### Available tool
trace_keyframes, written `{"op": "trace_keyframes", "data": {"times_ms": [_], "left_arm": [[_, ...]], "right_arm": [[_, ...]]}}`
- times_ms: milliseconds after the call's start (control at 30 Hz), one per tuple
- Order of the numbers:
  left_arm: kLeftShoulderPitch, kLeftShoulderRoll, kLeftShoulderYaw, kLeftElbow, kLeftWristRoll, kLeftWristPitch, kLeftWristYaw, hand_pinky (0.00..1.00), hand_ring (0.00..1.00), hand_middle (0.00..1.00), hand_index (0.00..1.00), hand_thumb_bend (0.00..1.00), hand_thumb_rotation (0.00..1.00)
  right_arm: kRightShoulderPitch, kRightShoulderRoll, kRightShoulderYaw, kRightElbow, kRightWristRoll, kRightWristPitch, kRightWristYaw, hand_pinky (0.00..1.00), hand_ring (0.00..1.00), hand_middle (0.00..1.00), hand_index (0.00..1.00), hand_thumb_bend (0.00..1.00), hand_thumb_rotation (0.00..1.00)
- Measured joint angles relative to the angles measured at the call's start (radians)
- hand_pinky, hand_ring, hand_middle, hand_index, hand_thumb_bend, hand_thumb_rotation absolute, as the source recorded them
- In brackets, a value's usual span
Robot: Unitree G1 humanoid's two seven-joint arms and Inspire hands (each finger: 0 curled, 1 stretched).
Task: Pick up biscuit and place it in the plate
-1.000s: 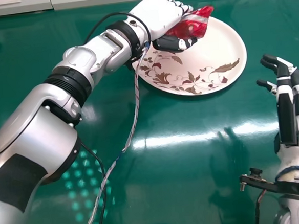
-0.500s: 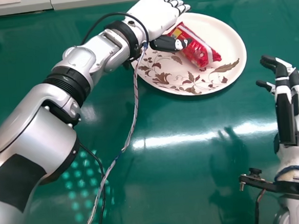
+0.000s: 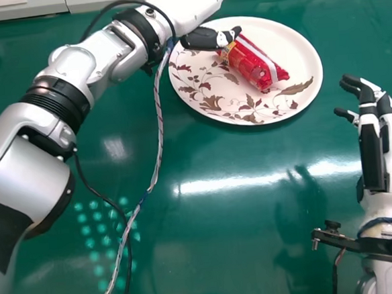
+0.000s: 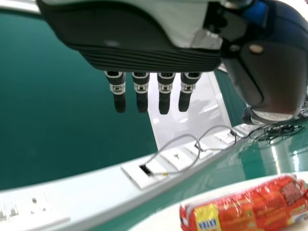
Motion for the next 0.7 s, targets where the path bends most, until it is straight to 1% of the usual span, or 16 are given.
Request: {"op": "trace_keyframes", "data": {"times_ms": [67, 133, 233, 300, 333, 367, 400, 467, 533, 600, 700], "left_arm": [[0.017, 0.038, 0.014, -0.050, -0.008, -0.012, 0.005, 0.92, 0.99, 0.99, 1.00, 0.58, 0.70], [0.053, 0.076, 0.049, -0.108, -0.034, -0.027, -0.003, 0.87, 0.96, 0.95, 0.99, 0.58, 0.68], [0.110, 0.130, 0.098, -0.201, -0.077, -0.045, -0.054, 0.83, 0.93, 0.93, 0.99, 0.56, 0.69], [0.148, 0.169, 0.136, -0.270, -0.112, -0.049, -0.115, 0.88, 0.95, 0.94, 1.00, 0.55, 0.72], [0.168, 0.182, 0.159, -0.301, -0.140, -0.051, -0.153, 0.89, 0.95, 0.93, 0.99, 0.55, 0.70], [0.189, 0.195, 0.185, -0.333, -0.175, -0.053, -0.192, 0.93, 0.95, 0.94, 1.00, 0.54, 0.71], [0.216, 0.207, 0.216, -0.369, -0.220, -0.054, -0.235, 0.94, 0.95, 0.93, 0.99, 0.54, 0.69], [0.263, 0.220, 0.267, -0.431, -0.282, -0.051, -0.294, 0.93, 0.93, 0.93, 0.98, 0.53, 0.67], [0.317, 0.226, 0.320, -0.494, -0.343, -0.042, -0.345, 0.88, 0.91, 0.92, 0.96, 0.53, 0.61], [0.379, 0.230, 0.372, -0.560, -0.404, -0.029, -0.377, 0.87, 0.90, 0.91, 0.96, 0.51, 0.56], [0.472, 0.236, 0.425, -0.650, -0.455, -0.013, -0.417, 0.90, 0.91, 0.92, 0.97, 0.49, 0.57]], "right_arm": [[0.001, 0.002, 0.000, 0.000, 0.004, 0.000, 0.000, 0.75, 0.83, 0.84, 0.81, 0.53, 0.32], [0.002, 0.004, 0.001, 0.000, 0.010, 0.000, -0.001, 0.76, 0.84, 0.84, 0.81, 0.53, 0.32], [0.002, 0.005, 0.001, 0.002, 0.014, -0.002, -0.001, 0.74, 0.83, 0.84, 0.81, 0.53, 0.33], [0.001, 0.002, 0.000, 0.005, 0.012, -0.010, -0.001, 0.74, 0.82, 0.84, 0.81, 0.53, 0.34], [0.001, 0.001, 0.000, 0.007, 0.012, -0.013, -0.001, 0.74, 0.82, 0.84, 0.81, 0.53, 0.34], [0.000, 0.000, 0.000, 0.009, 0.012, -0.013, -0.001, 0.74, 0.82, 0.84, 0.81, 0.53, 0.34], [-0.001, 0.000, 0.001, 0.009, 0.013, -0.013, -0.001, 0.74, 0.82, 0.83, 0.81, 0.54, 0.34], [-0.001, 0.001, 0.001, 0.011, 0.013, -0.013, -0.001, 0.74, 0.82, 0.83, 0.81, 0.54, 0.33], [-0.001, 0.002, 0.003, 0.010, 0.013, -0.012, -0.001, 0.74, 0.82, 0.83, 0.81, 0.54, 0.33], [-0.001, 0.004, 0.005, 0.010, 0.013, -0.009, -0.001, 0.74, 0.82, 0.83, 0.81, 0.53, 0.32], [-0.001, 0.003, 0.006, 0.010, 0.012, -0.010, -0.001, 0.74, 0.82, 0.83, 0.81, 0.53, 0.33]]}}
